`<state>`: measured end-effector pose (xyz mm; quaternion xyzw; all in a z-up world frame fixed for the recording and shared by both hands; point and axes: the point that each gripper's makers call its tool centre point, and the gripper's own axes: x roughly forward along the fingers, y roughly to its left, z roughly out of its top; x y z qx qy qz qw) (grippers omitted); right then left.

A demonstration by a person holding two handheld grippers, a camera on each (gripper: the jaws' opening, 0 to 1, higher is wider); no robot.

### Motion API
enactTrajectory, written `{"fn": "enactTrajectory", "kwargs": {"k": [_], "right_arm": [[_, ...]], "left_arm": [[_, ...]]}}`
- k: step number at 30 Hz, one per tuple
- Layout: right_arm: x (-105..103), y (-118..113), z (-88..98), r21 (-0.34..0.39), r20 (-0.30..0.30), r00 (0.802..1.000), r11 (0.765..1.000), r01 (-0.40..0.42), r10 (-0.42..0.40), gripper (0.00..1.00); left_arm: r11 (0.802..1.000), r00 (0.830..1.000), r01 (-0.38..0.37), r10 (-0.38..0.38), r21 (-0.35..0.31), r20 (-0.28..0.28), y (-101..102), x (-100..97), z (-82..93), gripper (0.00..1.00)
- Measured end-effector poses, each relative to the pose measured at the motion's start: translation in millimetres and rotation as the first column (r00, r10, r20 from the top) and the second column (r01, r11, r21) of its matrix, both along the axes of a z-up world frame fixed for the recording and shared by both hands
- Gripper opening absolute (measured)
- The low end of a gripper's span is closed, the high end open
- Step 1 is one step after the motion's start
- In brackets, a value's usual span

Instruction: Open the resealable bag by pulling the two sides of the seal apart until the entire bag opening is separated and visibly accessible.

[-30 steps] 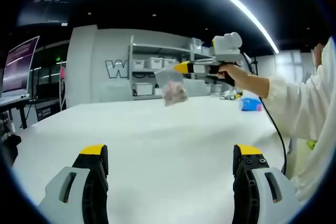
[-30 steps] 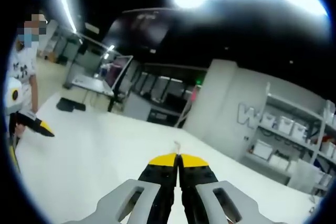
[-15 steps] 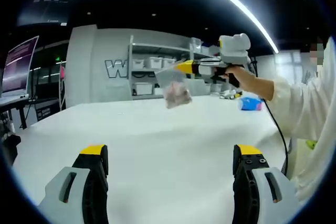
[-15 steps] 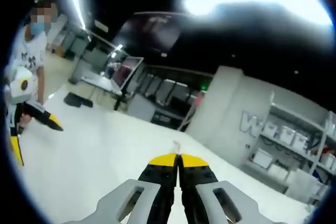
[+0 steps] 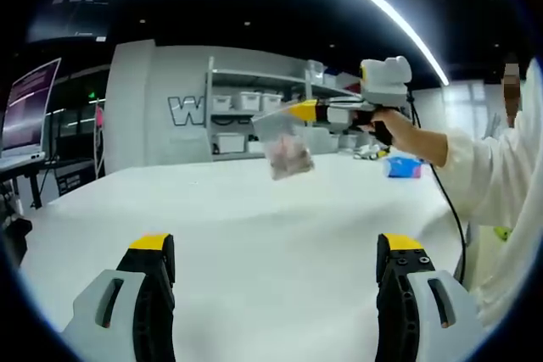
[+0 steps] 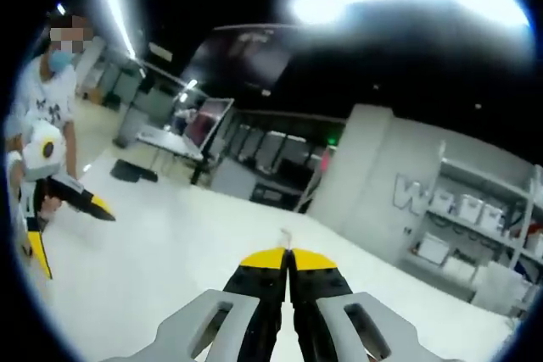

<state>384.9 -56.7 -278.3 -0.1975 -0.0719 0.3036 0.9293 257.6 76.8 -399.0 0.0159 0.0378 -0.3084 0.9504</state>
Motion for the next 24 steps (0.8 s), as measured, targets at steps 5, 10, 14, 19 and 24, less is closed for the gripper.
{"fn": "enactTrajectory", "kwargs": {"k": [5, 10, 14, 19, 24], "right_arm": [[-7, 3, 2.2, 0.109, -0.067, 0.997, 0.994, -0.023, 0.031, 0.0], [-8, 2, 1.9, 0.16, -0.115, 0.993, 0.987, -0.016, 0.034, 0.0], [-10, 0, 2.6, 0.184, -0.129, 0.991, 0.983, -0.017, 0.042, 0.0], [-15, -5, -2.5, 0.171, -0.126, 0.992, 0.985, -0.005, 0.027, 0.0], [-17, -9, -8.1, 0.176, -0.148, 0.989, 0.984, -0.002, 0.028, 0.0]], "left_arm": [[1.0, 1.0, -0.001, 0.001, 0.001, 0.0, 1, 0.1, 0.1, 0.98], [1.0, 1.0, -0.001, 0.001, 0.003, 0.003, 1, -0.4, 0.8, 0.98], [1.0, 1.0, 0.0, 0.0, 0.007, 0.002, 1, -0.8, 0.4, 0.98], [1.0, 1.0, -0.001, 0.001, 0.009, 0.001, 1, -0.9, -0.3, 0.98], [1.0, 1.0, -0.004, 0.004, 0.01, -0.002, 2, 0.0, -1.8, 0.98]]}}
